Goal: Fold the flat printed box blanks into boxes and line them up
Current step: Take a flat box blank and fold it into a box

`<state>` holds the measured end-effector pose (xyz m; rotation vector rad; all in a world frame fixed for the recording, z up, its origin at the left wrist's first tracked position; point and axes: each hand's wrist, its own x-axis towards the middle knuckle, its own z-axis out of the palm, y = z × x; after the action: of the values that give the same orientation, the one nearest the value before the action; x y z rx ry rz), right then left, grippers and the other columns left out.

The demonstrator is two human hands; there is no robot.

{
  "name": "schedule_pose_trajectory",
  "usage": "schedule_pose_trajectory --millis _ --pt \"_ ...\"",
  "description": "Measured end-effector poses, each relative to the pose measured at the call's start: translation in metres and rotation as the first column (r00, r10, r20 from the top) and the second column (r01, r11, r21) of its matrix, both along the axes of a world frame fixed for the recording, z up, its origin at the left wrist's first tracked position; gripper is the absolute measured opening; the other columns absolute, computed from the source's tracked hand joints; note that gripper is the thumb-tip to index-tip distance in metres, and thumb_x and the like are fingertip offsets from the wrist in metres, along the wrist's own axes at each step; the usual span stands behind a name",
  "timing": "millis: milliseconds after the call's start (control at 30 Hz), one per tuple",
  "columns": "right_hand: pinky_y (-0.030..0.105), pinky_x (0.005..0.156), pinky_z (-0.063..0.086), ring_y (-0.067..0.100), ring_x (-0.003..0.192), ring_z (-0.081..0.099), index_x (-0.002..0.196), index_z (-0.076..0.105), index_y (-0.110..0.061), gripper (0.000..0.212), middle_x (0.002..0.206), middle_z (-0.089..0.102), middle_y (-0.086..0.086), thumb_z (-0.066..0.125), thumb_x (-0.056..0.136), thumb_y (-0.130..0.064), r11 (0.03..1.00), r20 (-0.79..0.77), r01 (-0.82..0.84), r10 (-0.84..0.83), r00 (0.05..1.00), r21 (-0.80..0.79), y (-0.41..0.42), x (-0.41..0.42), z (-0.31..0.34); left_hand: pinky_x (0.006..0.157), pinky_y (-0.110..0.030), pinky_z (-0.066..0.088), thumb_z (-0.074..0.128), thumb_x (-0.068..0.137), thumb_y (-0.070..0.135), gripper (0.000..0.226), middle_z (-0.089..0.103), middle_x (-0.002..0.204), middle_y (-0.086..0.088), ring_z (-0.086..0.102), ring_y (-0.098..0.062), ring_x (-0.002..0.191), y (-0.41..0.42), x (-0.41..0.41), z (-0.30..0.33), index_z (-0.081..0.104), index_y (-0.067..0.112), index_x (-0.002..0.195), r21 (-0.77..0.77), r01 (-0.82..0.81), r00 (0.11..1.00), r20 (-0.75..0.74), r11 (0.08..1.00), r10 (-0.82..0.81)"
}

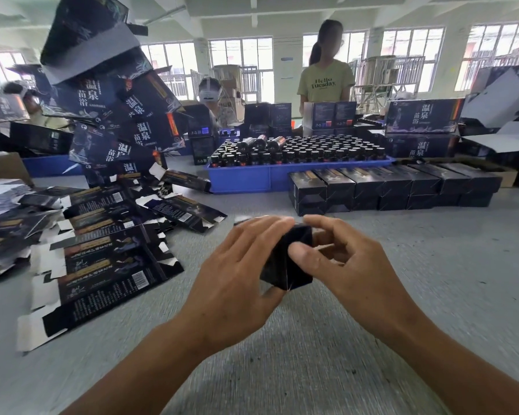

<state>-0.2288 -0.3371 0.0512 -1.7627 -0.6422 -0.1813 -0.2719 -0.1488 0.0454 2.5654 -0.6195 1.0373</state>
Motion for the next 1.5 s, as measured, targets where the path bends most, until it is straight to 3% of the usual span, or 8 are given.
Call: schedule_pose_trajectory --millis 100,200,367,567,833,967,1233,1500 --pt "0.022 0.076 0.060 -0.003 0.096 0.068 0.139 0.042 -0.049 0.080 0.113 0.065 -0.019 0.071 0.069 -0.074 0.999 -0.048 0.012 -0.014 0.999 -0.048 0.004 -0.001 -0.002 0.122 -0.041 0.025 0.070 0.074 0.014 0.094 0.032 0.160 0.007 0.018 -0.015 0.153 -0.004 0.002 -0.003 0.025 0.020 0.156 0.160 0.037 0.999 0.010 0.986 -0.039" --pt "0.029 0.077 0.061 0.007 0.092 0.073 0.138 0.048 -0.039 0.069 0.107 0.071 -0.004 0.080 0.077 -0.046 0.997 -0.184 0.037 -0.023 0.983 0.075 0.003 0.006 -0.002 0.122 -0.048 0.025 0.071 0.073 0.005 0.095 0.029 0.163 0.002 0.015 -0.018 0.154 -0.006 0.005 -0.006 0.026 0.018 0.156 0.133 -0.001 0.998 0.057 0.991 -0.006" --pt "0.027 0.074 0.058 0.018 0.091 0.074 0.117 0.063 -0.022 0.056 0.100 0.076 0.003 0.079 0.063 -0.021 0.978 -0.398 -0.034 0.115 0.910 0.205 -0.003 0.020 -0.007 0.110 -0.015 0.030 0.062 0.094 0.042 0.061 0.039 0.148 0.015 0.032 0.013 0.135 0.005 0.005 0.003 0.035 0.034 0.148 -0.505 -0.164 0.983 -0.010 0.847 0.185" --pt "0.035 0.091 0.057 0.011 0.100 0.073 0.116 0.065 -0.027 0.058 0.106 0.076 -0.008 0.082 0.061 -0.032 0.978 -0.388 -0.202 0.170 0.906 -0.044 0.001 0.015 -0.012 0.102 -0.041 0.051 0.068 0.080 0.053 0.075 0.072 0.120 0.009 0.067 -0.007 0.112 0.016 0.007 0.011 0.039 0.038 0.147 -0.888 -0.093 0.914 -0.256 0.451 -0.315" --pt "0.009 0.073 0.054 -0.010 0.103 0.065 0.111 0.059 -0.058 0.039 0.112 0.068 -0.031 0.071 0.075 -0.048 0.988 -0.106 -0.037 0.053 0.993 0.149 -0.004 0.008 0.004 0.082 -0.018 0.055 0.075 0.079 0.029 0.062 0.070 0.116 0.014 0.068 -0.010 0.108 0.009 0.001 0.005 0.050 0.059 0.127 -0.809 0.057 0.869 -0.248 0.585 -0.428" --pt "0.005 0.074 0.051 -0.008 0.104 0.066 0.119 0.061 -0.046 0.039 0.112 0.070 -0.029 0.068 0.092 -0.019 0.974 -0.015 -0.064 0.069 0.998 0.218 -0.006 0.008 0.005 0.085 -0.021 0.055 0.073 0.087 0.020 0.054 0.066 0.118 0.015 0.067 -0.013 0.111 0.008 0.000 0.002 0.056 0.055 0.125 -0.750 0.089 0.863 -0.271 0.655 -0.426" --pt "0.014 0.092 0.052 -0.003 0.119 0.061 0.123 0.062 -0.055 0.036 0.127 0.066 -0.024 0.058 0.089 -0.048 0.990 0.032 -0.116 0.114 0.993 0.084 -0.008 0.003 0.005 0.086 -0.026 0.056 0.074 0.085 0.041 0.032 0.069 0.121 0.009 0.069 -0.016 0.108 0.013 -0.001 0.001 0.066 0.043 0.116 -0.801 0.117 0.854 -0.221 0.587 -0.471" --pt "0.007 0.079 0.051 0.003 0.105 0.069 0.099 0.067 -0.037 0.018 0.119 0.070 -0.020 0.065 0.084 -0.027 0.961 0.065 -0.123 0.110 0.992 0.248 -0.005 0.000 0.007 0.087 -0.022 0.056 0.073 0.086 0.036 0.021 0.065 0.124 0.019 0.066 -0.008 0.114 0.013 -0.003 0.006 0.072 0.035 0.106 -0.774 0.161 0.916 -0.114 0.612 -0.385"
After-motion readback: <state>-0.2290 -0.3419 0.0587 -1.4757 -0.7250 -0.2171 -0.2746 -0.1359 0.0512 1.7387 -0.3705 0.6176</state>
